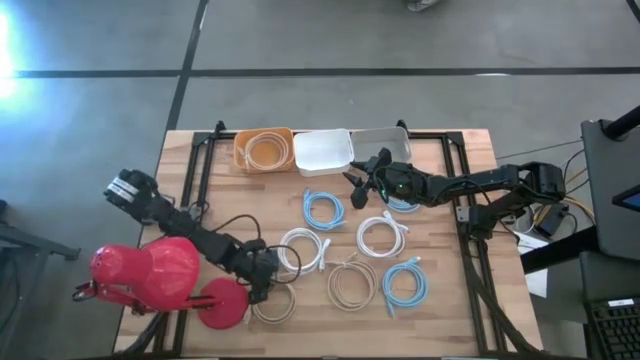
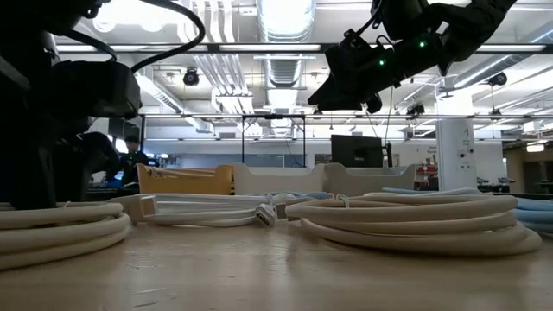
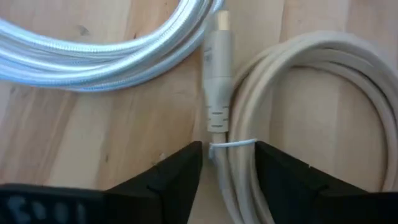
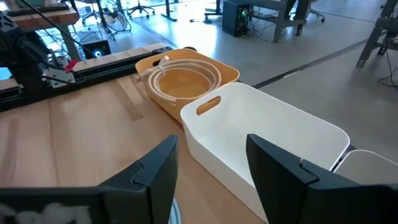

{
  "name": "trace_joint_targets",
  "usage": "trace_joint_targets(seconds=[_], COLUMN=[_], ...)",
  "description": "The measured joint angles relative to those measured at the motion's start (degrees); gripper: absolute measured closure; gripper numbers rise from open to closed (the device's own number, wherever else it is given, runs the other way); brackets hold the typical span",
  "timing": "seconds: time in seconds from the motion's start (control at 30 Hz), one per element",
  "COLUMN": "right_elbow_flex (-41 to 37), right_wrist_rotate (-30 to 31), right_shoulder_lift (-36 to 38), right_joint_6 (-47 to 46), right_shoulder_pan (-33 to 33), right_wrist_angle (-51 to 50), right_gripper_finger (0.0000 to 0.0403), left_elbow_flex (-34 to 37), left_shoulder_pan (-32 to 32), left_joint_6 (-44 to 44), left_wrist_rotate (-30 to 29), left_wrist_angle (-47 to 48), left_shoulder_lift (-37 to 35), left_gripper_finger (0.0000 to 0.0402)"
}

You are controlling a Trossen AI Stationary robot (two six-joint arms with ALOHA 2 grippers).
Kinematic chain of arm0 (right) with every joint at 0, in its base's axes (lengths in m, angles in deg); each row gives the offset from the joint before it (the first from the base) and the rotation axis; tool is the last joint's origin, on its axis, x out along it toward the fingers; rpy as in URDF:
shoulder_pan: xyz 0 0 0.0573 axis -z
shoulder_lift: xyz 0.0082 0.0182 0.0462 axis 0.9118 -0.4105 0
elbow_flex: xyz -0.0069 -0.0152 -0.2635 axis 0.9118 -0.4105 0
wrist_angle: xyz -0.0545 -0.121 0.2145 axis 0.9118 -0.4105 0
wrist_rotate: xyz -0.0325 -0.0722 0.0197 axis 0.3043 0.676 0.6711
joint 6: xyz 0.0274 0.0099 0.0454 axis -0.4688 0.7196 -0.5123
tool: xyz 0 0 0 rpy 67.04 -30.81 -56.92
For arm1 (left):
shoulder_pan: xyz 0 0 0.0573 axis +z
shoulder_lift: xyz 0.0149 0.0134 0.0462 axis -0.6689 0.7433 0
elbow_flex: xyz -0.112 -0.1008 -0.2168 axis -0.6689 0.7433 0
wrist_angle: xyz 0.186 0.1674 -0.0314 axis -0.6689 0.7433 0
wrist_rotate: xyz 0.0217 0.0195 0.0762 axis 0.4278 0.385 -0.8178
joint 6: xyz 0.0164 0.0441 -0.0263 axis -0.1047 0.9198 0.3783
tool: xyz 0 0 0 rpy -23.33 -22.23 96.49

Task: Sort HDMI cables
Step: Put the brown hdmi cable into the yellow bin

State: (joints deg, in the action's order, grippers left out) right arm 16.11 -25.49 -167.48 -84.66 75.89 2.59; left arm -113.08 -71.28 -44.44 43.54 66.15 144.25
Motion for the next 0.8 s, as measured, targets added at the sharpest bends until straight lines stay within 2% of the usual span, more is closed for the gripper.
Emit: trace_joint_targets(seconds=[0.07,0.27,0.3,0.67,0.73,0.8], right_elbow_flex=[0.00,0.00,0.00,0.00,0.00,0.00], right_wrist_rotate=[0.02,0.02,0.02,0.02,0.02,0.02], right_shoulder_lift=[0.00,0.00,0.00,0.01,0.02,0.02], right_joint_6=[0.00,0.20,0.20,0.20,0.20,0.20], right_shoulder_pan=[0.00,0.00,0.00,0.00,0.00,0.00], right_wrist_angle=[-0.02,0.00,0.00,0.00,0.02,0.04], right_gripper_finger=[0.0220,0.0220,0.0220,0.0220,0.0220,0.0220], left_elbow_flex=[0.00,-0.16,-0.11,0.11,0.11,0.11], left_shoulder_pan=[-0.02,0.06,0.13,0.93,1.36,2.08], left_joint_6=[1.25,1.95,1.90,7.27,9.77,13.56], left_wrist_rotate=[-0.95,-1.21,-1.89,-19.69,-26.14,-35.81], left_wrist_angle=[0.20,2.50,3.73,15.72,17.52,18.23], left_shoulder_lift=[-0.20,-3.90,-4.86,-23.42,-26.39,-28.90], left_gripper_finger=[0.0239,0.0370,0.0378,0.0370,0.0373,0.0372])
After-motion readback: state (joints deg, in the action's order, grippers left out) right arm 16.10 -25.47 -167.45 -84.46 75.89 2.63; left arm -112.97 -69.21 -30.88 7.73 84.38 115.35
